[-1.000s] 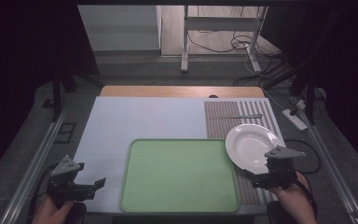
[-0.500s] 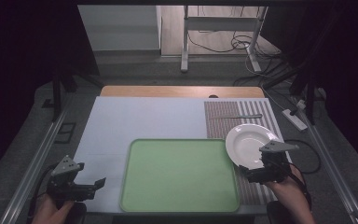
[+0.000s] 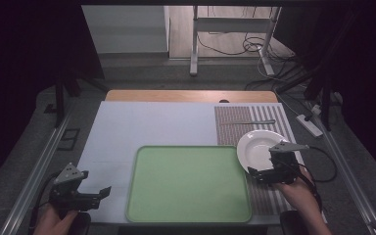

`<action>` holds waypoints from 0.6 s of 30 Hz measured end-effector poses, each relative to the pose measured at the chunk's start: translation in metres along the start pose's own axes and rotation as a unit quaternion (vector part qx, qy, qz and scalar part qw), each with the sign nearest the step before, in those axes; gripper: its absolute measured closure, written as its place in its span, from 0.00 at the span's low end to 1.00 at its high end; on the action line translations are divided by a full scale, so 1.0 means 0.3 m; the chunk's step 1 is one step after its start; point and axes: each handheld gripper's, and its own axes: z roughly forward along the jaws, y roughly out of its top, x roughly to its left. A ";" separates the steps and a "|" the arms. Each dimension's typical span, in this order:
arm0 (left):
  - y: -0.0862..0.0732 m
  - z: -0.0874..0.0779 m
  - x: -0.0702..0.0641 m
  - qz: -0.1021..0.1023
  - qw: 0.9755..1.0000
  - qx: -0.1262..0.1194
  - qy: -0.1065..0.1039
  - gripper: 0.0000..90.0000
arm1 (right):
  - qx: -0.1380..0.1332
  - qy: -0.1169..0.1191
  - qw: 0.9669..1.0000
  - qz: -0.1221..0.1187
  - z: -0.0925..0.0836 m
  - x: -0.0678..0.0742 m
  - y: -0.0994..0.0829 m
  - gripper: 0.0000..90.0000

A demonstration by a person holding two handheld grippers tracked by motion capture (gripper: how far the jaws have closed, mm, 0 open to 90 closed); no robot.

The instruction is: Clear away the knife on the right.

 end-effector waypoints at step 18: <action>0.000 0.000 0.002 -0.001 1.000 0.000 -0.001 0.04 | 0.013 0.030 0.999 0.011 0.093 -0.051 0.058 0.01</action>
